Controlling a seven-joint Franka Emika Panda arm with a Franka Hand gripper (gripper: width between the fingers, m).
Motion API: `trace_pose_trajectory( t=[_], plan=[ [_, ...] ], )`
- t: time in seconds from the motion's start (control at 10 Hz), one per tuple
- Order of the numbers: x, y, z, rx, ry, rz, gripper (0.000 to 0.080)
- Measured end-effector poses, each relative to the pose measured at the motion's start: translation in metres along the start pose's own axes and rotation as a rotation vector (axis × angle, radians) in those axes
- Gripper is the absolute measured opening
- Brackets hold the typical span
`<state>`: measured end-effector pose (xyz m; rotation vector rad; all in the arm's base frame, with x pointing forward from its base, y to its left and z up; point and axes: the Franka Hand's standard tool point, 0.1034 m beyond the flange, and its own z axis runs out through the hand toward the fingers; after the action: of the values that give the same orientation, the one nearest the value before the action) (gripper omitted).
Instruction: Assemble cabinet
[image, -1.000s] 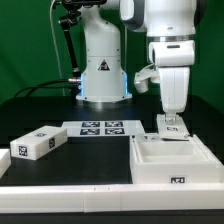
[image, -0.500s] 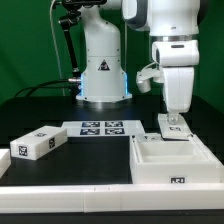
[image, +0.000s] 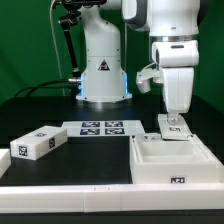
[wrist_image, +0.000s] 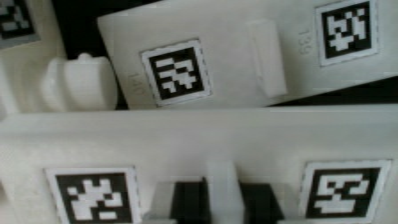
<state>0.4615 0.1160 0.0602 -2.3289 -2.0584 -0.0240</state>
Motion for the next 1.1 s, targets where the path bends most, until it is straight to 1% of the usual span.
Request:
trace_pose_trajectory(
  t=[0.1, 0.5, 0.6, 0.7, 0.9, 1.1],
  plan=[
    [0.001, 0.002, 0.001, -0.001, 0.002, 0.001, 0.007],
    [0.001, 0.003, 0.002, 0.0, 0.003, 0.002, 0.007],
    [0.0, 0.004, 0.002, -0.006, 0.007, -0.02, 0.007],
    [-0.002, 0.009, 0.004, -0.025, 0.019, -0.054, 0.007],
    [0.001, 0.024, 0.001, -0.036, 0.025, -0.069, 0.007],
    [0.003, 0.033, 0.003, -0.036, 0.028, -0.064, 0.007]
  ],
)
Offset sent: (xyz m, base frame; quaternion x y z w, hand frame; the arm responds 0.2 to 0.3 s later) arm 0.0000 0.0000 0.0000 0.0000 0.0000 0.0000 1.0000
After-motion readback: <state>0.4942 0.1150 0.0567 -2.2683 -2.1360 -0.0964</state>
